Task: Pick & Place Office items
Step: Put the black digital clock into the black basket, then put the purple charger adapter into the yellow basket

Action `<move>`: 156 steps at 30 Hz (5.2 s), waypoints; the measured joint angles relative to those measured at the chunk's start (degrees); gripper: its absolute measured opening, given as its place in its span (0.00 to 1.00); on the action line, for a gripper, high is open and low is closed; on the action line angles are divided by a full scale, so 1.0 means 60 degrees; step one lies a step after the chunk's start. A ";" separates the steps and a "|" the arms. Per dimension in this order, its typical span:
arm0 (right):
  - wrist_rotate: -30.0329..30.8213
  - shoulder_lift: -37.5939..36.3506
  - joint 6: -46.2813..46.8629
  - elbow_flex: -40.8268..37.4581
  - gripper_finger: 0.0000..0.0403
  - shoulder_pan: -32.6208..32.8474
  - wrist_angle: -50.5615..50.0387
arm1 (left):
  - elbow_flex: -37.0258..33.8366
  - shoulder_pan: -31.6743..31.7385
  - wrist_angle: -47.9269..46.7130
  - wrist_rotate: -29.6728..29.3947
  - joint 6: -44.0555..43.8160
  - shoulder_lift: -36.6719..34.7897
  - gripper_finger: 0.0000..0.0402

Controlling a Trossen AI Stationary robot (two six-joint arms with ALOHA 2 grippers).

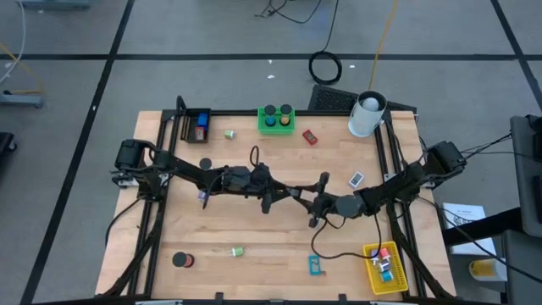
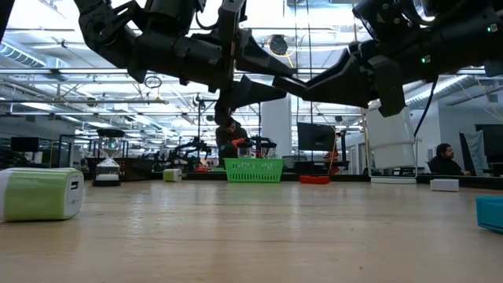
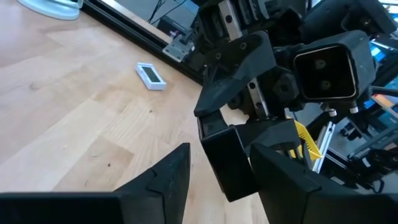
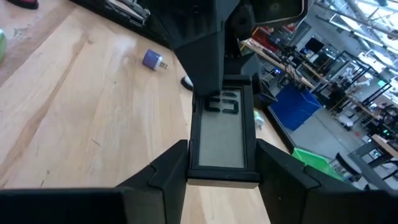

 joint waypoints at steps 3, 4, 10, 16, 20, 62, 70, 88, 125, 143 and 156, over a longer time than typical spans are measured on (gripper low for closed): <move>-0.0092 0.0000 -0.0069 0.0100 0.37 -0.0051 -0.0035 | 0.0000 0.0028 0.0032 0.0059 0.0000 0.0000 0.42; -0.0245 0.0000 -0.0077 0.0137 0.37 -0.0101 -0.0025 | 0.0000 0.0038 0.0040 0.0103 0.0000 0.0000 0.42; -0.0539 0.0000 -0.0278 0.0328 0.38 -0.0353 -0.0207 | 0.0000 0.0055 0.0026 0.0132 0.0054 0.0000 0.42; -0.0699 0.0000 -0.0278 0.0328 0.39 -0.0379 -0.0233 | 0.0000 0.0111 -0.0041 0.0195 0.0194 0.0000 0.31; -0.0635 -0.0004 -0.0476 0.0328 0.40 -0.0375 -0.0234 | -0.0011 0.0135 0.0003 0.0226 0.0179 0.0004 0.18; 0.1464 -0.0004 0.0793 0.0332 0.17 -0.0087 -0.1140 | -0.2684 0.4706 -1.0395 -0.7951 0.2674 -0.7748 0.15; 0.1298 -0.0004 0.0757 0.0328 0.07 -0.0087 -0.1133 | -0.5014 0.7564 -0.5246 -0.6393 0.3286 -0.7502 0.15; 0.0714 -0.0004 0.0721 0.0324 0.02 -0.0157 -0.1023 | -0.4641 0.7930 -0.4816 -0.6848 0.3246 -0.5490 0.16; 0.0714 -0.0003 0.0759 0.0324 0.00 -0.0153 -0.1096 | -0.4645 0.5918 -0.6787 -0.6881 0.4276 -0.7997 0.02; 0.0714 -0.0003 0.1270 0.0324 0.01 -0.0153 -0.1096 | -0.4648 0.1328 -0.5273 -0.6776 0.5123 -0.8735 0.03; -0.0442 -0.0003 0.3205 0.0324 0.01 -0.0763 -0.1085 | -0.4663 -0.0126 -0.3966 -0.2896 0.5572 -0.7654 0.03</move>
